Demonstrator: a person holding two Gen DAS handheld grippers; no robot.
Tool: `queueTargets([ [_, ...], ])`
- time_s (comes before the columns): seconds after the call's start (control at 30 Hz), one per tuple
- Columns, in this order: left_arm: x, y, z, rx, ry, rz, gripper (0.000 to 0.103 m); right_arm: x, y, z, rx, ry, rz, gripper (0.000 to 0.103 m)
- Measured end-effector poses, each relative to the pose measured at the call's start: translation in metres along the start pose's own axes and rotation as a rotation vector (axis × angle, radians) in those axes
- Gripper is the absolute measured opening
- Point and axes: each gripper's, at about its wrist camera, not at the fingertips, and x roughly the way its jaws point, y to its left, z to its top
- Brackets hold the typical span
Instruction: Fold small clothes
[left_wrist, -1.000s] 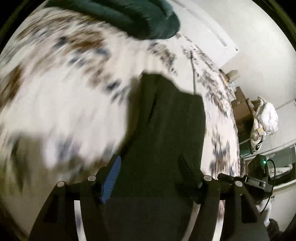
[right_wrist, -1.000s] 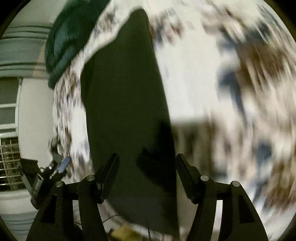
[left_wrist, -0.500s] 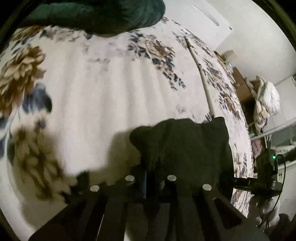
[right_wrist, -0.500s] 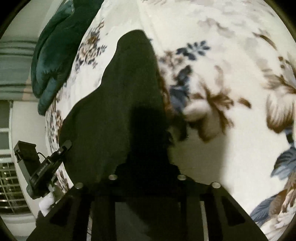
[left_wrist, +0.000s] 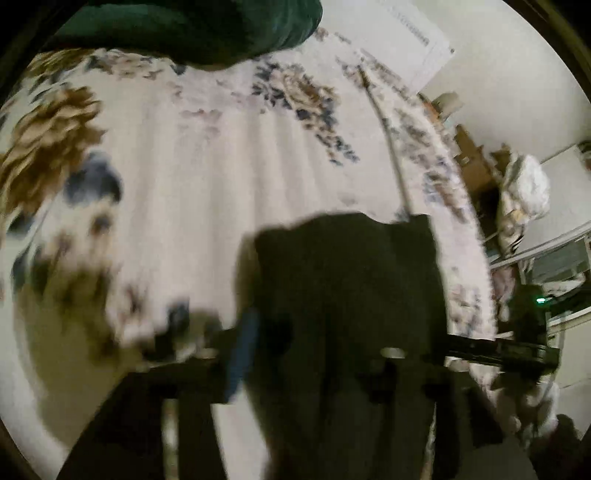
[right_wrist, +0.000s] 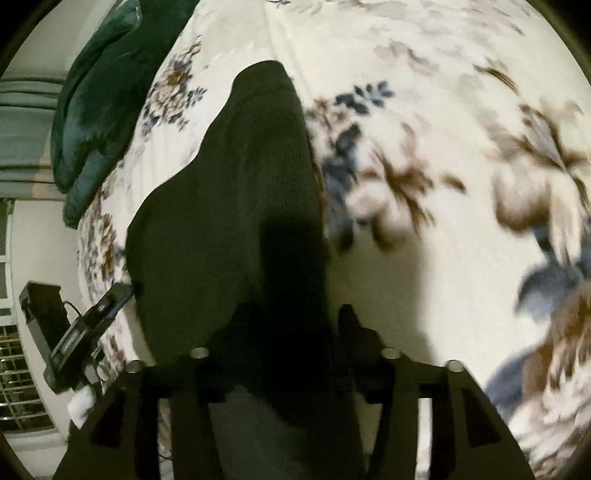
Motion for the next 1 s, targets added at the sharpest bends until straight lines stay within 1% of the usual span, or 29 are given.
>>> queueTargets([
  [0.07, -0.023, -0.003, -0.023, -0.029, -0.021, -0.027, 0.057, -0.01, 0.0, -0.023, -0.013, 0.023, 0.018, 0.063],
  [0.1, -0.04, -0.004, -0.043, -0.053, -0.025, -0.037, 0.057, -0.015, -0.001, -0.039, -0.019, 0.042, 0.025, 0.065],
  [0.17, -0.063, -0.005, -0.072, -0.082, -0.039, -0.047, 0.057, -0.025, -0.005, -0.07, -0.028, 0.074, 0.051, 0.066],
  [0.2, -0.078, -0.007, -0.096, -0.093, -0.037, -0.034, 0.057, -0.031, -0.007, -0.092, -0.033, 0.097, 0.067, 0.068],
  [0.23, -0.087, -0.01, -0.112, -0.101, -0.036, -0.017, 0.057, -0.035, -0.011, -0.11, -0.034, 0.113, 0.078, 0.072],
  [0.3, -0.108, -0.012, -0.157, -0.126, -0.02, 0.01, 0.057, -0.042, -0.022, -0.154, -0.025, 0.155, 0.104, 0.072],
  [0.37, -0.118, -0.012, -0.194, -0.158, 0.011, 0.046, 0.057, -0.044, -0.038, -0.194, -0.004, 0.2, 0.106, 0.072],
  [0.4, -0.122, -0.01, -0.223, -0.188, 0.038, 0.056, 0.057, -0.045, -0.049, -0.22, 0.009, 0.227, 0.102, 0.072],
  [0.47, -0.122, -0.008, -0.262, -0.223, 0.09, 0.096, 0.057, -0.043, -0.067, -0.26, 0.036, 0.268, 0.096, 0.072],
  [0.5, -0.119, -0.005, -0.289, -0.244, 0.125, 0.121, 0.057, -0.039, -0.079, -0.284, 0.055, 0.294, 0.085, 0.072],
  [0.6, -0.107, -0.003, -0.341, -0.279, 0.191, 0.148, 0.057, -0.018, -0.105, -0.338, 0.091, 0.356, 0.048, 0.072],
  [0.63, -0.101, -0.004, -0.355, -0.282, 0.209, 0.157, 0.057, -0.012, -0.111, -0.35, 0.092, 0.358, 0.031, 0.072],
  [0.7, -0.089, -0.006, -0.375, -0.281, 0.23, 0.172, 0.056, 0.004, -0.122, -0.373, 0.092, 0.363, 0.003, 0.072],
  [0.77, -0.084, -0.012, -0.387, -0.276, 0.218, 0.177, 0.055, 0.019, -0.125, -0.386, 0.099, 0.361, 0.009, 0.072],
  [0.8, -0.081, -0.015, -0.391, -0.269, 0.207, 0.18, 0.045, 0.026, -0.125, -0.391, 0.097, 0.357, 0.008, 0.072],
  [0.83, -0.08, -0.019, -0.392, -0.26, 0.194, 0.178, 0.015, 0.031, -0.127, -0.393, 0.093, 0.352, 0.006, 0.072],
  [0.87, -0.079, -0.021, -0.393, -0.253, 0.193, 0.196, 0.003, 0.036, -0.125, -0.396, 0.09, 0.342, 0.01, 0.07],
  [0.9, -0.08, -0.022, -0.393, -0.253, 0.178, 0.21, 0.004, 0.04, -0.123, -0.399, 0.084, 0.323, 0.007, 0.049],
  [0.93, -0.084, -0.02, -0.394, -0.258, 0.164, 0.208, 0.004, 0.042, -0.122, -0.4, 0.084, 0.304, -0.012, 0.005],
  [0.97, -0.088, -0.019, -0.394, -0.262, 0.151, 0.216, 0.004, 0.047, -0.121, -0.399, 0.091, 0.296, -0.021, 0.007],
  [1.0, -0.093, -0.015, -0.395, -0.266, 0.141, 0.217, 0.004, 0.047, -0.12, -0.401, 0.107, 0.287, -0.01, 0.007],
])
